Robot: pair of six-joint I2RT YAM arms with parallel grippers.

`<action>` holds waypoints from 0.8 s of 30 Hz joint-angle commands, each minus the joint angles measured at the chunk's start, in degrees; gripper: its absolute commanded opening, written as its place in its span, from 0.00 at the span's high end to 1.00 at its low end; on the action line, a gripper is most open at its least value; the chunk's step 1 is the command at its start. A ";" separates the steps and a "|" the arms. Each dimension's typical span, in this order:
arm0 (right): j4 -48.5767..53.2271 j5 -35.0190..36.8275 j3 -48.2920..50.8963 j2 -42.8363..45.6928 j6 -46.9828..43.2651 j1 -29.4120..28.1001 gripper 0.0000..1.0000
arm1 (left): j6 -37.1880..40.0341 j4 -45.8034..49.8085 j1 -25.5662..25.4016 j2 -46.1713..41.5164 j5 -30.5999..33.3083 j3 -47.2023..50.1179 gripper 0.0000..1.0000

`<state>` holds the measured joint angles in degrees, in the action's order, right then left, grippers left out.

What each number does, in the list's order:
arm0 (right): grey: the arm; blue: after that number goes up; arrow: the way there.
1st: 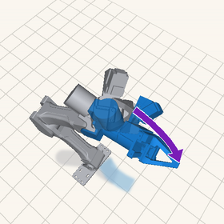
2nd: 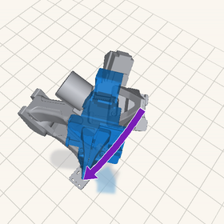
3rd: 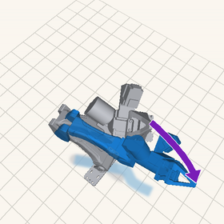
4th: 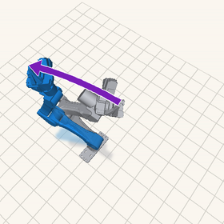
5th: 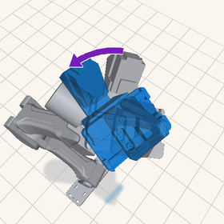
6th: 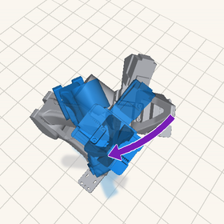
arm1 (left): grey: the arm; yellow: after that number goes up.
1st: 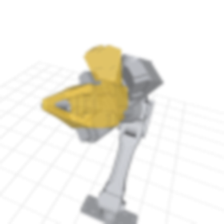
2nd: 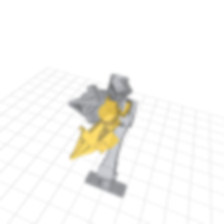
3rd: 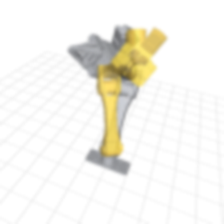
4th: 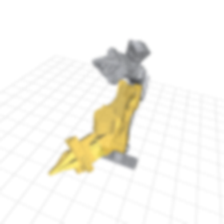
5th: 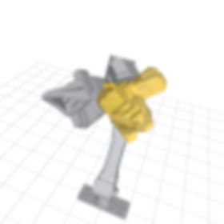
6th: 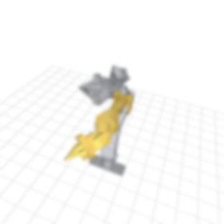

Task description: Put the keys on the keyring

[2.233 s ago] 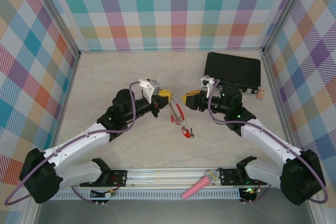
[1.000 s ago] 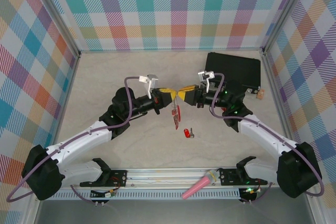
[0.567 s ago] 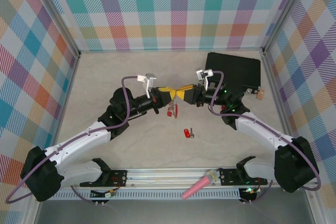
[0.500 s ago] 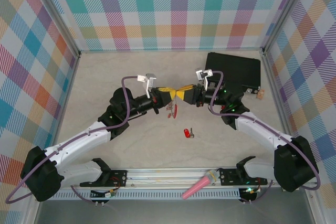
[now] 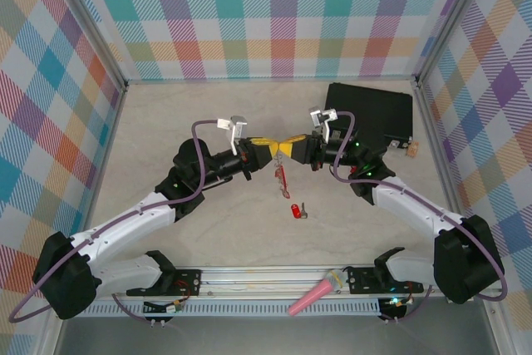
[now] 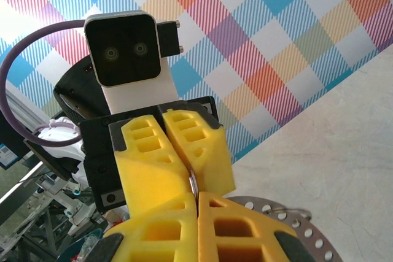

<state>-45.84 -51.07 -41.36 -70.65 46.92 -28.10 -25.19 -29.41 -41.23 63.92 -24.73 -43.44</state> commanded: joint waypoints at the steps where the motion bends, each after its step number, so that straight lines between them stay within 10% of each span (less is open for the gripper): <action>1: -2.41 1.19 -0.32 1.66 -1.29 -0.21 1.00 | 0.69 0.51 -0.32 -1.73 -0.99 -0.75 0.85; 24: -2.58 0.81 0.34 2.53 -1.39 -0.12 1.00 | 1.11 -1.10 -0.05 -1.18 -2.01 -0.26 0.83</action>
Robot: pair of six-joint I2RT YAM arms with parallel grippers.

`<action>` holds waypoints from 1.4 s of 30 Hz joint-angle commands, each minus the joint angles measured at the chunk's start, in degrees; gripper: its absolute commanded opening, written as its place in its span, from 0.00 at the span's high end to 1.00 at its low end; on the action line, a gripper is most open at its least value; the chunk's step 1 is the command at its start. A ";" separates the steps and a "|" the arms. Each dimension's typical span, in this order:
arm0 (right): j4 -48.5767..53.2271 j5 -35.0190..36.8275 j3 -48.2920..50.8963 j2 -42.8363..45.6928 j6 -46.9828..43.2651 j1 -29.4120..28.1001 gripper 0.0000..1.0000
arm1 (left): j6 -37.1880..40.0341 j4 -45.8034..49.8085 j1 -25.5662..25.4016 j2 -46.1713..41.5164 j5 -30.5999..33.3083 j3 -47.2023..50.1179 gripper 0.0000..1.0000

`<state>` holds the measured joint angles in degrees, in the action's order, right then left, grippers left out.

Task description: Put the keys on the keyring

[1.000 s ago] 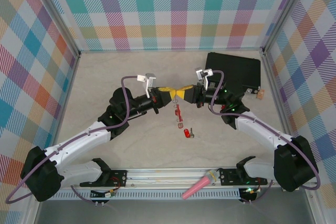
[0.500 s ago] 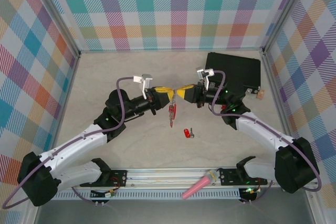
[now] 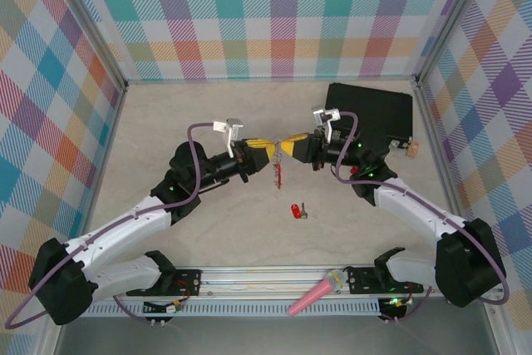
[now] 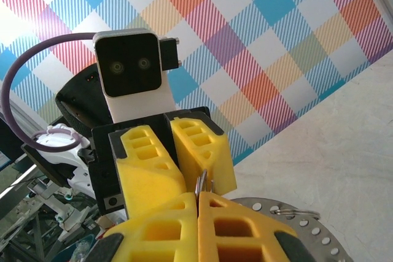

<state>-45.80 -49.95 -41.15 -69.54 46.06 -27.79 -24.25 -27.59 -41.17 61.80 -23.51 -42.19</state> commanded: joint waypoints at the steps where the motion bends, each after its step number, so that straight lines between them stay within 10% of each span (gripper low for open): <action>1: -2.58 -0.30 0.16 1.42 -0.54 -0.40 1.00 | 0.14 -3.24 -0.12 1.20 -3.50 -1.60 0.84; 42: -4.36 -1.68 1.14 0.46 -0.18 -0.42 1.00 | -3.38 -10.97 -0.11 3.24 -7.25 -1.36 0.84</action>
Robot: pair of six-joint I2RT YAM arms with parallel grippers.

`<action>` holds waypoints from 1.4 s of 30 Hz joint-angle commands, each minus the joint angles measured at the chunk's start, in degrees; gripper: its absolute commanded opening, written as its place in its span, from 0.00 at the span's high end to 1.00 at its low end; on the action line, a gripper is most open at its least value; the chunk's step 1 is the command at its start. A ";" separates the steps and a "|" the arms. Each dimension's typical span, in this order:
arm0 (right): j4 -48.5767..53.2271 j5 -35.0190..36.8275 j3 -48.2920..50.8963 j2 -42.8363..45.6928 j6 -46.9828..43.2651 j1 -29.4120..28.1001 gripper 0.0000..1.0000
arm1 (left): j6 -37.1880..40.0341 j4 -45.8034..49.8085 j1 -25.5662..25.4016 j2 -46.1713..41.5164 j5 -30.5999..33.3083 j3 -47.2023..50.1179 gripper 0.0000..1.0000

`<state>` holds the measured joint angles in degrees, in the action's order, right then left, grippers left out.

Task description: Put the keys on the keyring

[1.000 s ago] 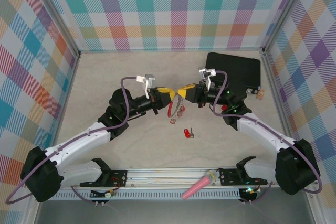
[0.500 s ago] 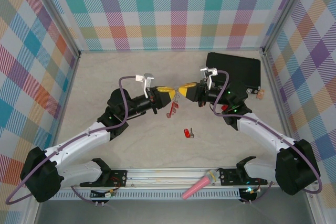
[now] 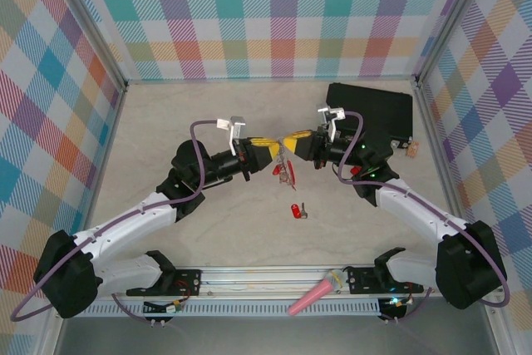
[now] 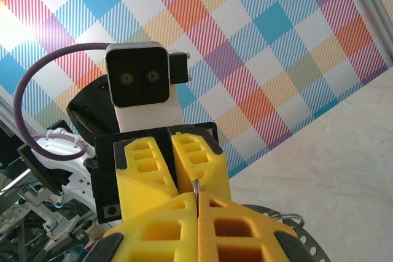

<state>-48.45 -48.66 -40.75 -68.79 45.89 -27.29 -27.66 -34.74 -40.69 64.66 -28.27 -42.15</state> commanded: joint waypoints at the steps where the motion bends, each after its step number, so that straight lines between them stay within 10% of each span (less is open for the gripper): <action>1: -1.74 -3.02 0.76 -0.44 -0.01 -0.92 1.00 | 0.00 -3.76 -0.56 0.33 -2.32 -1.51 0.84; 42: -2.15 -1.82 1.77 0.92 -0.64 -0.92 1.00 | 1.52 1.61 -0.26 -2.23 5.82 -1.00 0.60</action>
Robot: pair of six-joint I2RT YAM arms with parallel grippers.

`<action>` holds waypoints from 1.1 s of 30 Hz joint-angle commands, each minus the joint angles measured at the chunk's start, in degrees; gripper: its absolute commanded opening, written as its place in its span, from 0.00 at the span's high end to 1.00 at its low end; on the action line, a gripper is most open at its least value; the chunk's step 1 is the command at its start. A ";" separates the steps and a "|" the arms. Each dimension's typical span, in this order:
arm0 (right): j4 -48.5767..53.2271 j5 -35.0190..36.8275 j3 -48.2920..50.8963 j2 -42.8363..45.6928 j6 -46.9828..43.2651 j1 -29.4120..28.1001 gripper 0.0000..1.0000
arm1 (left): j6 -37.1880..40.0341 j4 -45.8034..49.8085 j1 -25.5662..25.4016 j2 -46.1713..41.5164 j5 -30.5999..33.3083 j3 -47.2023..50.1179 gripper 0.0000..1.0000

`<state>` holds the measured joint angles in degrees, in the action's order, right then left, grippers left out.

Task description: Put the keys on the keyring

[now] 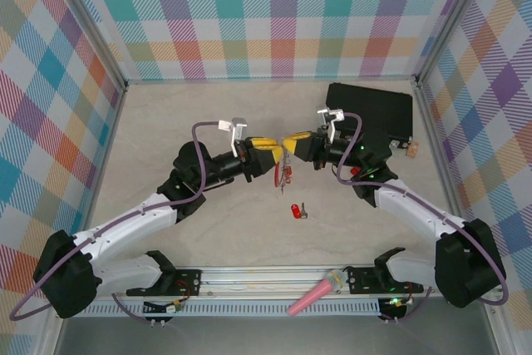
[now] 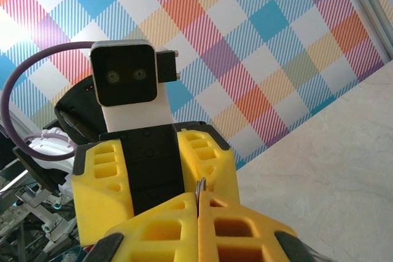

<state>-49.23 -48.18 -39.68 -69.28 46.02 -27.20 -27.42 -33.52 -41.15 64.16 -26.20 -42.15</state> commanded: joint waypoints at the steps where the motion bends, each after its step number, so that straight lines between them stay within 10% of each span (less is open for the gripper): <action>1: -0.94 -2.02 0.72 1.67 -1.13 -1.00 1.00 | 1.36 0.71 0.32 -2.30 4.01 -0.74 0.60; 19: -2.39 -2.22 0.67 1.75 -0.49 -1.01 1.00 | -0.54 1.02 0.72 -0.29 -1.21 -1.44 0.61; 33: -2.53 -2.22 0.97 1.32 -0.33 -0.99 1.00 | -0.80 -0.90 0.71 0.14 -2.14 -0.97 0.87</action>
<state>-48.84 -50.00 -39.05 -68.51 45.71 -27.88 -28.01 -31.75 -40.95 64.07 -26.59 -42.13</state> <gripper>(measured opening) 0.048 0.134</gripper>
